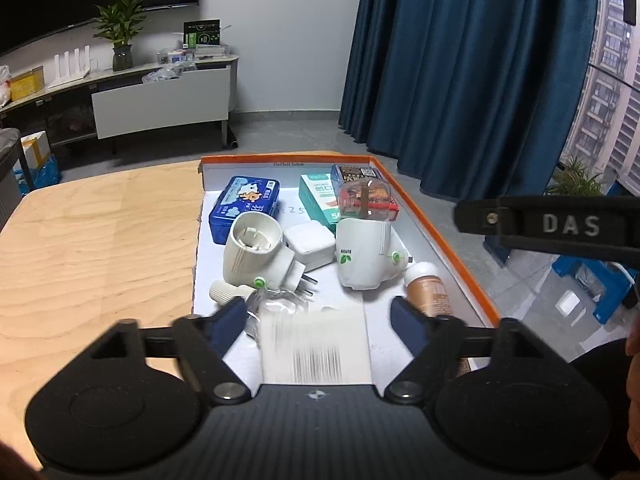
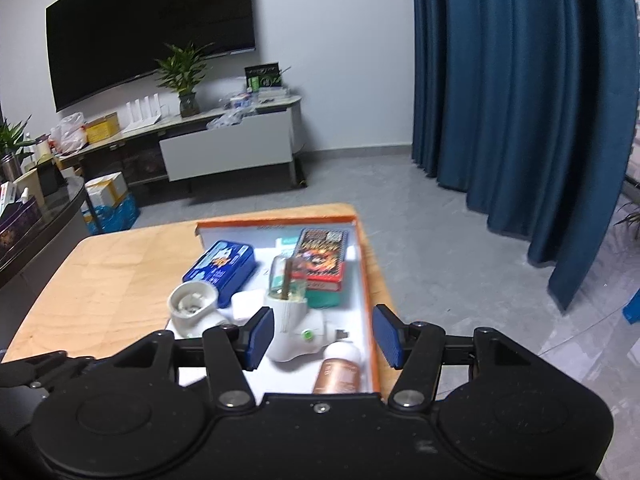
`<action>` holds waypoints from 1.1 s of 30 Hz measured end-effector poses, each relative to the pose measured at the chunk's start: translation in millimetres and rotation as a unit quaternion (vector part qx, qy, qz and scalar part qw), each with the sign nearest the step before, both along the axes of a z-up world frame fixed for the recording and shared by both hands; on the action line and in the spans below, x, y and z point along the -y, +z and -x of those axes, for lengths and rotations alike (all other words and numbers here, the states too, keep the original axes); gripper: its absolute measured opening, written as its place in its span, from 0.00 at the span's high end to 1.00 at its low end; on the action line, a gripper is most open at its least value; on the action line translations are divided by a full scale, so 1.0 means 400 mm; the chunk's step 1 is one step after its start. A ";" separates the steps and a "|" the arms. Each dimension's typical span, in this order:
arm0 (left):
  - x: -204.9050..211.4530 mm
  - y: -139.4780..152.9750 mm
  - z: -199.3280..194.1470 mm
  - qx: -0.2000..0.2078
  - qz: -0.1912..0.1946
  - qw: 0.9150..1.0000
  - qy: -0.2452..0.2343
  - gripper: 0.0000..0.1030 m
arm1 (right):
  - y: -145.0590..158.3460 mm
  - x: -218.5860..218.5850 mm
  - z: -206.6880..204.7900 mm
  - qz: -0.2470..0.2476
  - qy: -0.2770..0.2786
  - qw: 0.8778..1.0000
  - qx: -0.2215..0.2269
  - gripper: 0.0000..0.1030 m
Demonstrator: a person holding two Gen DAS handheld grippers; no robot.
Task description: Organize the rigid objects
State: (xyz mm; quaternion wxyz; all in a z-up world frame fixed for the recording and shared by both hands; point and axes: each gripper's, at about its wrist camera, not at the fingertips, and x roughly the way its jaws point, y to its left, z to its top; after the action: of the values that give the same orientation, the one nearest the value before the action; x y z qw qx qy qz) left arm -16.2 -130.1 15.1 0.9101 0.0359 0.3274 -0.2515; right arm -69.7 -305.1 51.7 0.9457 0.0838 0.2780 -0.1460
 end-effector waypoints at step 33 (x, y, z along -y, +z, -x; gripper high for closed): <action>-0.060 0.030 0.122 -0.041 -0.070 0.991 0.103 0.00 | -0.048 -0.048 0.143 -0.002 0.035 0.996 -0.086 0.18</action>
State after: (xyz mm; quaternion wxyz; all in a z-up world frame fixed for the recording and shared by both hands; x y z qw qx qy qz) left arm -64.9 -106.0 27.2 0.9122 0.0550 0.3831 -0.1347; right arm -126.8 -285.8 32.7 0.9227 0.0626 0.3614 -0.1186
